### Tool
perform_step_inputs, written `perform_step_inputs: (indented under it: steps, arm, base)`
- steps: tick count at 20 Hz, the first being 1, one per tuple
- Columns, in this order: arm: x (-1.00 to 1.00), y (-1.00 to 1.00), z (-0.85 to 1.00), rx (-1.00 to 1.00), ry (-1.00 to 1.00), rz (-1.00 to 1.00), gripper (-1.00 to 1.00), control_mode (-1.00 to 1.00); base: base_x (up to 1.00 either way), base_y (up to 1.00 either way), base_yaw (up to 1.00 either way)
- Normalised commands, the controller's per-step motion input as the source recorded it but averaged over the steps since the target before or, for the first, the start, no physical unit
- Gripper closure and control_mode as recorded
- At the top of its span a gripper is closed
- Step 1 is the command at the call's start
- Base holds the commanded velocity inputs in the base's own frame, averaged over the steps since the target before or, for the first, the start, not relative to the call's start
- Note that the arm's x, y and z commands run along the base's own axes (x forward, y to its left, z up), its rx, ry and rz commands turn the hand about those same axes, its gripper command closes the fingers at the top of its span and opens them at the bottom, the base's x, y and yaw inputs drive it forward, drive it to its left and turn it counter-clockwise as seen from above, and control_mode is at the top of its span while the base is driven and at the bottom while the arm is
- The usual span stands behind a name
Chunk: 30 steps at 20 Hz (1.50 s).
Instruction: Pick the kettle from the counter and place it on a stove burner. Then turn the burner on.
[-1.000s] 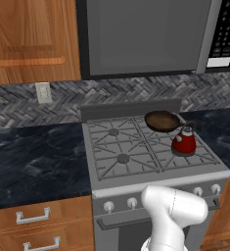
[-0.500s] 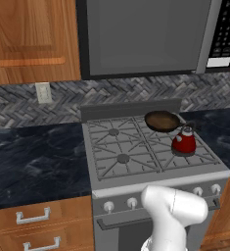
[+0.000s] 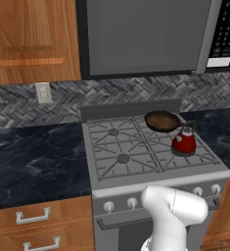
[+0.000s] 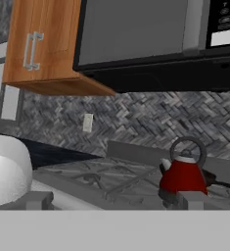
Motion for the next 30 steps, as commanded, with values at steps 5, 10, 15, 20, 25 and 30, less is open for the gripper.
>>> perform_step_inputs:
  steps: [5,10,15,20,25,30]
  arm:
    - [0.29,0.00,-0.18,-0.06,0.01,-0.21,-1.00,-1.00]
    - [0.29,0.00,-0.32,0.00,0.07,-0.30,-1.00,-1.00]
    - [0.50,-0.03,-0.19,0.00,0.10,-0.14,-1.00,-1.00]
    - [0.36,-0.20,-0.25,0.00,0.01,-0.04,-1.00,-1.00]
    - [0.18,-0.39,-0.34,0.00,0.00,-0.02,-1.00,-1.00]
    - [0.09,-0.47,-0.33,0.00,0.00,-0.01,-1.00,-1.00]
  base:
    - [0.00,0.00,0.00]
    - [0.00,0.00,0.00]
    - [0.00,0.00,0.00]
    - [0.00,0.00,0.00]
    - [0.00,0.00,0.00]
    - [0.00,0.00,0.00]
